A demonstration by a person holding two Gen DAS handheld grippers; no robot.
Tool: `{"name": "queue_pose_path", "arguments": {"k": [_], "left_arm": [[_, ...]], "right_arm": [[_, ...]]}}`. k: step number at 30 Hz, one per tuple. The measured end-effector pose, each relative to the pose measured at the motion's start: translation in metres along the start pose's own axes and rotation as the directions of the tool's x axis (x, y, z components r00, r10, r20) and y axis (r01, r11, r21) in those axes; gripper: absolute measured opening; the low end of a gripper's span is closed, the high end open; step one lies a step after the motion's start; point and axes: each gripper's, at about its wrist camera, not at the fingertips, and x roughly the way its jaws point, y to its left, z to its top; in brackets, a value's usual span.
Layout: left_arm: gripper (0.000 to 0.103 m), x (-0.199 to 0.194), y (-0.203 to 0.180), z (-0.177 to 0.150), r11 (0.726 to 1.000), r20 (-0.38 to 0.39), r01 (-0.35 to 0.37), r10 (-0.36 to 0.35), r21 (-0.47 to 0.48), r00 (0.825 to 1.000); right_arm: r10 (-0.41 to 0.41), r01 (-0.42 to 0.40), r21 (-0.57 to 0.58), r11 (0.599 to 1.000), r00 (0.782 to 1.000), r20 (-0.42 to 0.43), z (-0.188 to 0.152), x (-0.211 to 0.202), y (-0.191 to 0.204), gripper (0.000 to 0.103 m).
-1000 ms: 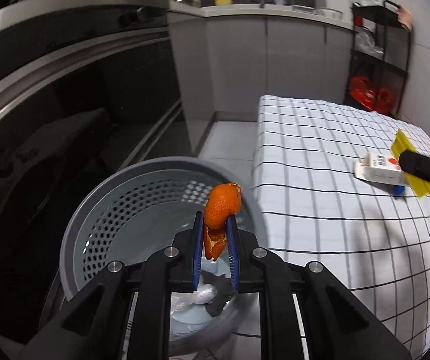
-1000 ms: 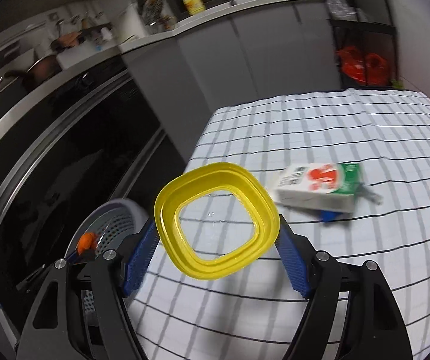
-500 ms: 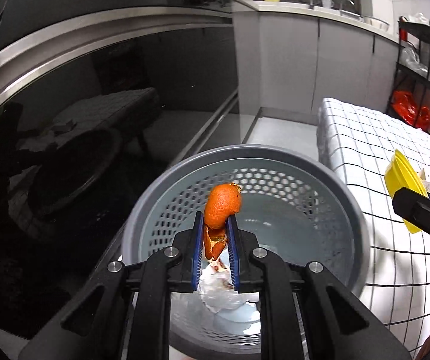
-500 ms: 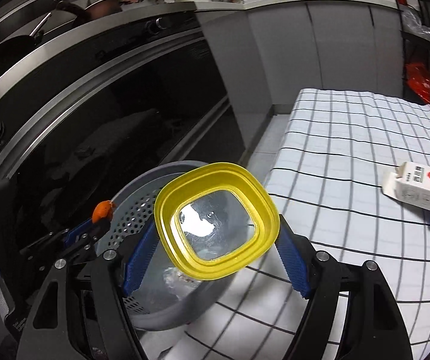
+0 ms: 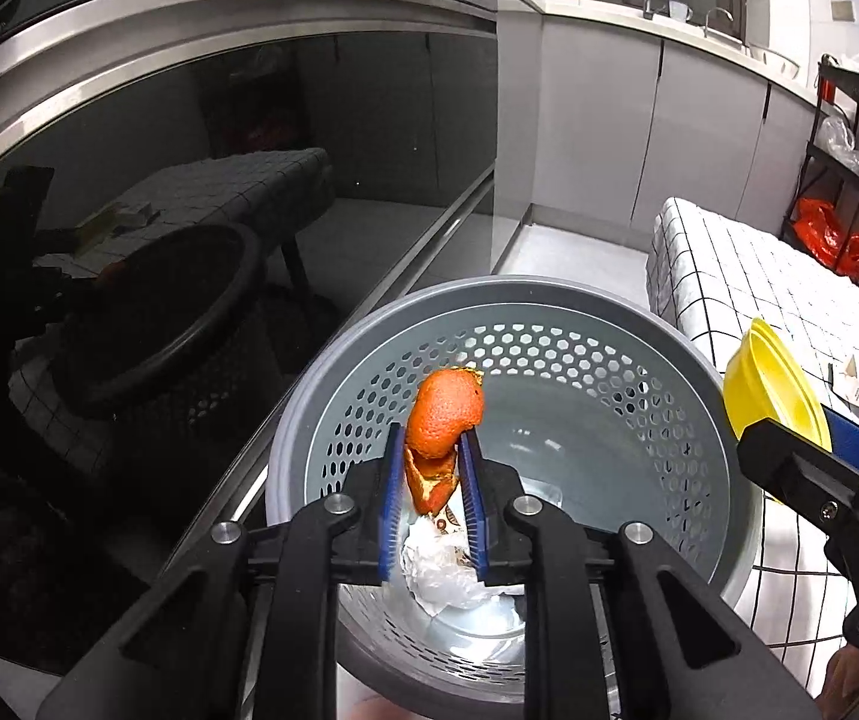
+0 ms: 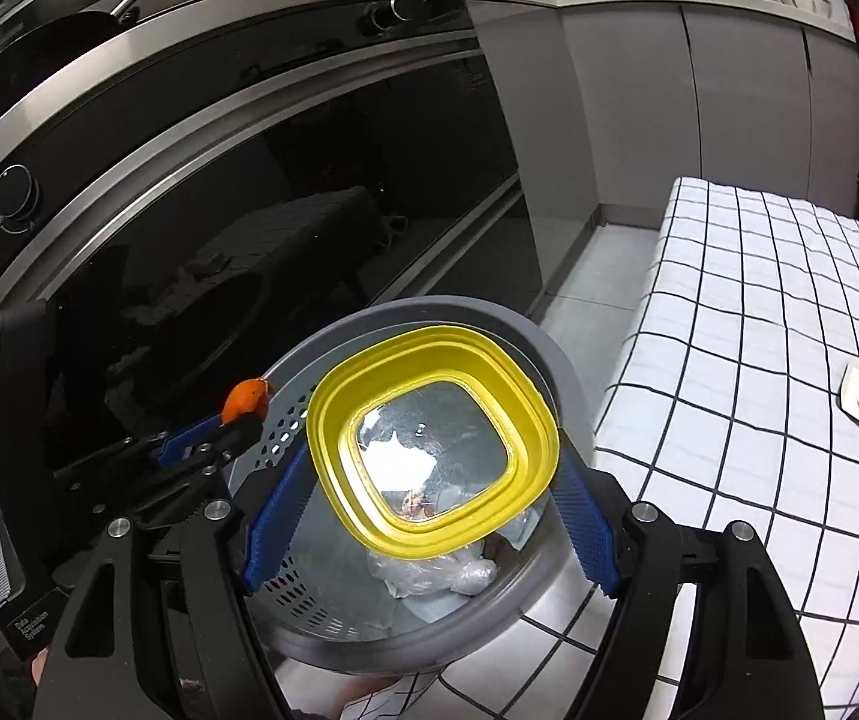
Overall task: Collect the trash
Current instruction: 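Open the left gripper to drop the peel while the right gripper releases the lid, then move both grippers back over the table toward the juice carton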
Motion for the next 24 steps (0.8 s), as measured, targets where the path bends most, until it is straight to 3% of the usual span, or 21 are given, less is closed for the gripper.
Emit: {"name": "queue_pose_path", "arguments": {"k": [4,6,24], "left_arm": [[0.039,-0.003,0.0,0.0,1.0,0.011,-0.001,0.001,-0.006,1.0],[0.06,-0.005,0.001,-0.001,1.0,0.023,-0.003,0.003,-0.011,1.0],[0.066,-0.009,0.001,0.0,1.0,0.039,0.006,-0.005,-0.019,0.999]], "right_arm": [[0.003,-0.003,0.002,1.0,1.0,0.019,0.001,-0.003,-0.003,0.076],[0.01,-0.011,0.004,1.0,1.0,0.029,0.001,-0.005,-0.006,0.083],[0.006,-0.006,0.014,1.0,0.999,0.033,0.0,-0.01,-0.01,0.085]]}}
